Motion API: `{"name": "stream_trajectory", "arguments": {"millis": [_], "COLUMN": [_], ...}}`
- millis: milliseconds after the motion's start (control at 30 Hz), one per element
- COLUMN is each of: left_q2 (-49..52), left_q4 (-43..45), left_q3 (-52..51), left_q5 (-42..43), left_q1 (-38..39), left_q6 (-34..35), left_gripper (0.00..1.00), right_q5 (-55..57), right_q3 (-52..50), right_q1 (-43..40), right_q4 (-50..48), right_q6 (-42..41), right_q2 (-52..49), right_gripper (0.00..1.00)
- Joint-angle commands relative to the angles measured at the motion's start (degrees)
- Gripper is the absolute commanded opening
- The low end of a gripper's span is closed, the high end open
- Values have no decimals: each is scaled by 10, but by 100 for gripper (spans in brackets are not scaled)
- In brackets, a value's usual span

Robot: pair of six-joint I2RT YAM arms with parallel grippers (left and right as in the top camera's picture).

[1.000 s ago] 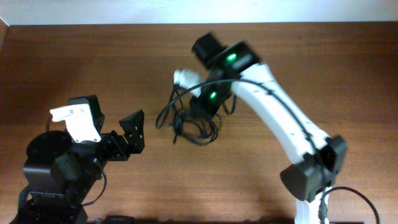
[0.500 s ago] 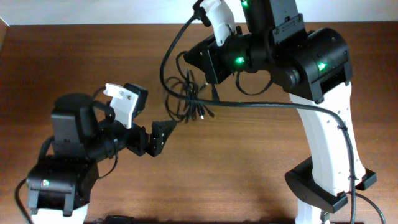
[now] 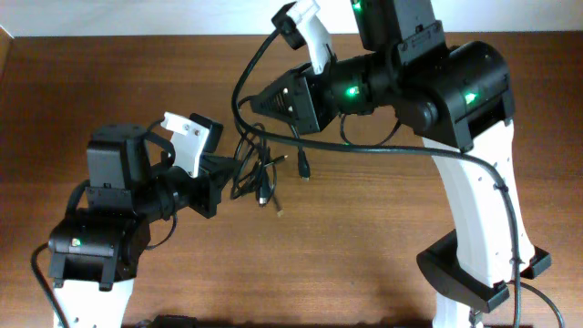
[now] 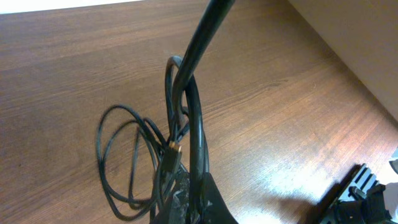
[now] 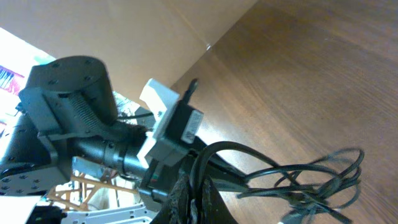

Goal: Untangle cables

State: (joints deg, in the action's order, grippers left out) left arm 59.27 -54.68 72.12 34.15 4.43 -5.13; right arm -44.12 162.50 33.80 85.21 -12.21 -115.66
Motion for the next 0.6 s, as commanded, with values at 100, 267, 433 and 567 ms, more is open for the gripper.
{"name": "stream_trajectory", "arguments": {"millis": [100, 267, 433, 567], "left_q2": [0, -52, -122, -172], "left_q4": [1, 1, 8, 12], "left_q3": [3, 3, 4, 31], "left_q5": [3, -46, -204, -363], "left_q1": [0, -2, -2, -2], "left_q6": [-2, -1, 74, 114], "left_gripper": [0, 1, 2, 3], "right_q5": [36, 196, 196, 198], "right_q3": [11, 11, 11, 11], "right_q1": [14, -63, -184, -306], "right_q4": [3, 21, 45, 75], "right_q6": [17, 17, 16, 17], "right_q2": [9, 9, 9, 9], "right_gripper": [4, 4, 4, 4]}}
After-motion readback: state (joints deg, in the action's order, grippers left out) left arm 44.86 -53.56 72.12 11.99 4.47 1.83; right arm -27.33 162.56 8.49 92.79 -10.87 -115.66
